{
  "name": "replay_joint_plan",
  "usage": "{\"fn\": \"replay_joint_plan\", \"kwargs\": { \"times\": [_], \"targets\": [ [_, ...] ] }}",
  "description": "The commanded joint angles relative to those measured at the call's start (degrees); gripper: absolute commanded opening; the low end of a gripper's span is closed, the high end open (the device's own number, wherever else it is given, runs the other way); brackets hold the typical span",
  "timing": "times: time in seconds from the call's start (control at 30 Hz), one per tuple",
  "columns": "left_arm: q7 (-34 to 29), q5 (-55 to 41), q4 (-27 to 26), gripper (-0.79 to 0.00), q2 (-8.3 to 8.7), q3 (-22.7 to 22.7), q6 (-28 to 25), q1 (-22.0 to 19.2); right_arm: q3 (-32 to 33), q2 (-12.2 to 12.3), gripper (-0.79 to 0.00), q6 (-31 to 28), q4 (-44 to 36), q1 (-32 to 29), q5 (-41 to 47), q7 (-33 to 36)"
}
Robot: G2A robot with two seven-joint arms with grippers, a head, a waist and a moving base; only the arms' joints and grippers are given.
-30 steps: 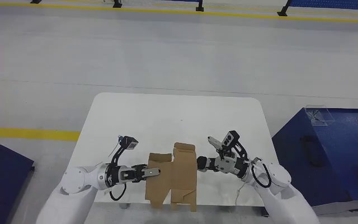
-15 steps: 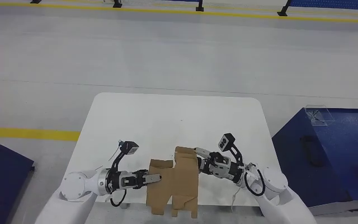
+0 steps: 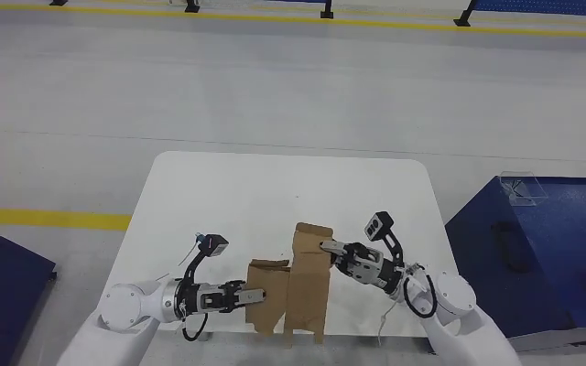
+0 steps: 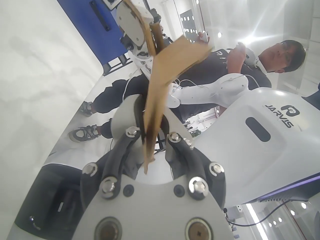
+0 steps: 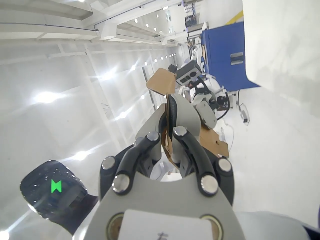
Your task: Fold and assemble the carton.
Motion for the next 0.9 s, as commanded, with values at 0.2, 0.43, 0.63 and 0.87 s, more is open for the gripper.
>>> {"fn": "replay_joint_plan", "kwargs": {
  "times": [0.2, 0.43, 0.63, 0.87],
  "targets": [
    [3.3, 3.5, -3.1, 0.0, -0.06, 0.3, -3.3, 0.4, 3.8, 0.4, -0.785, -6.3, -3.6, -3.1, -8.5, -3.0],
    [7.8, 9.9, -11.7, 0.0, 0.46, 3.0, -7.8, 3.3, 3.5, 0.3, -0.785, -7.2, -4.5, -4.1, -10.9, -3.5],
    [8.9, 11.7, -15.2, 0.0, 1.06, 5.1, -8.9, 4.2, 0.8, 0.0, -0.785, -7.0, -5.3, -4.1, -12.7, -3.5],
    [10.2, 13.5, -15.2, 0.0, 1.24, 7.8, -10.2, 3.7, -2.5, -0.5, -0.785, -7.0, -5.5, -4.8, -12.1, -3.1]
  ]
}}
